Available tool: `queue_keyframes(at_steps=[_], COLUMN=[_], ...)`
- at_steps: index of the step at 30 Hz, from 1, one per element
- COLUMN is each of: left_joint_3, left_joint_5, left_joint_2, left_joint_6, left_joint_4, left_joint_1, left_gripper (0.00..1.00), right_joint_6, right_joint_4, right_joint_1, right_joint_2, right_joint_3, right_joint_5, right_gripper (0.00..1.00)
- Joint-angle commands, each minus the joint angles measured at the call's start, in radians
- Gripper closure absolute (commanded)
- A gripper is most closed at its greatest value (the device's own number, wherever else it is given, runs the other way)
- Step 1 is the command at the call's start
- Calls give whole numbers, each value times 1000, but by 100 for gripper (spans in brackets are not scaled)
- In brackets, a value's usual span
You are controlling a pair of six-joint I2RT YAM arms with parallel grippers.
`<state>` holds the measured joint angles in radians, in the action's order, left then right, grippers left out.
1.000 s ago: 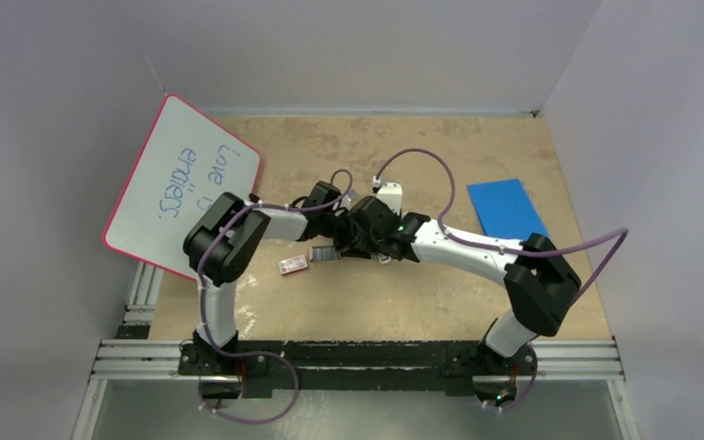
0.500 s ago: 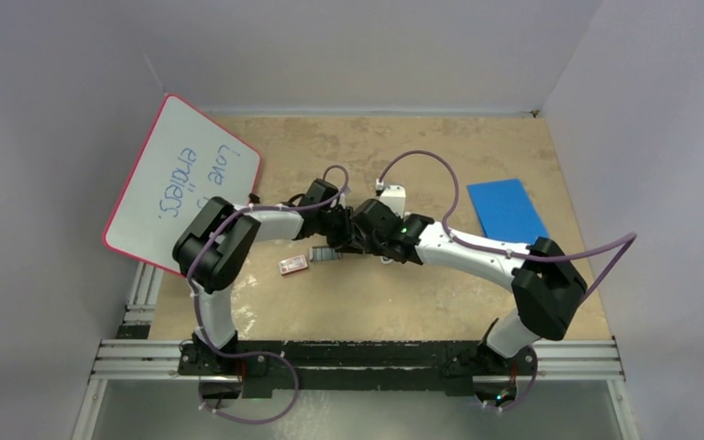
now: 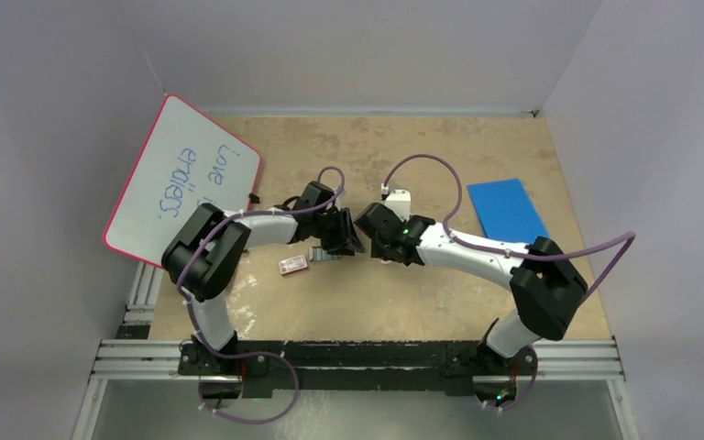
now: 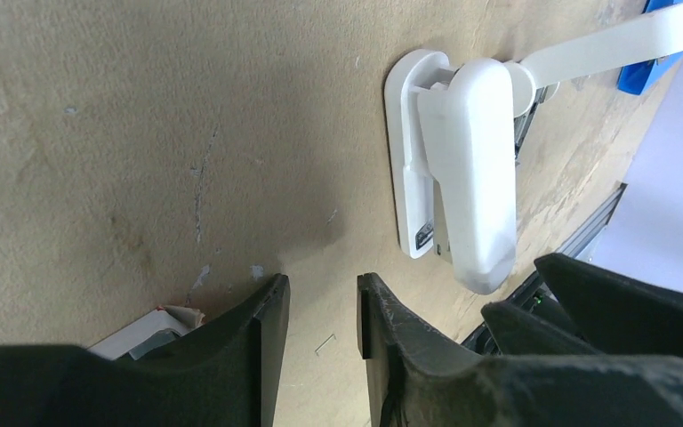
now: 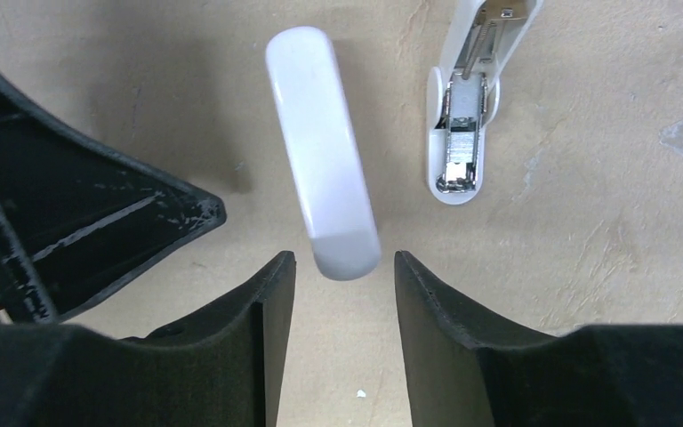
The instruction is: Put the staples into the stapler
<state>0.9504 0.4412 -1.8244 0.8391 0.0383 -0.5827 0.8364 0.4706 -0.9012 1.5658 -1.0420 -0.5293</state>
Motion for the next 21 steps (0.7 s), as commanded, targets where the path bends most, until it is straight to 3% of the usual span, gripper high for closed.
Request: queue_keyframes(at_steps=[1, 8, 15, 21], left_joint_3=[-18, -23, -22, -19], left_joint_5=[-18, -9, -6, -5], left_joint_2=[40, 37, 24, 20], left_joint_6=[-46, -50, -54, -58], left_joint_4=[2, -8, -13, -11], left_joint_1=[4, 4, 4, 4], left_gripper=[65, 65, 65, 65], right_joint_6=[-25, -113, -148, -124], right_joint_4=[-27, -108, -140, -195], right_joint_1=[21, 62, 84, 84], right_joint_2=[3, 28, 49, 78], right_joint_3=[27, 36, 48, 134], right_joint_5=[14, 75, 126, 194], right_gripper=[51, 56, 74, 79])
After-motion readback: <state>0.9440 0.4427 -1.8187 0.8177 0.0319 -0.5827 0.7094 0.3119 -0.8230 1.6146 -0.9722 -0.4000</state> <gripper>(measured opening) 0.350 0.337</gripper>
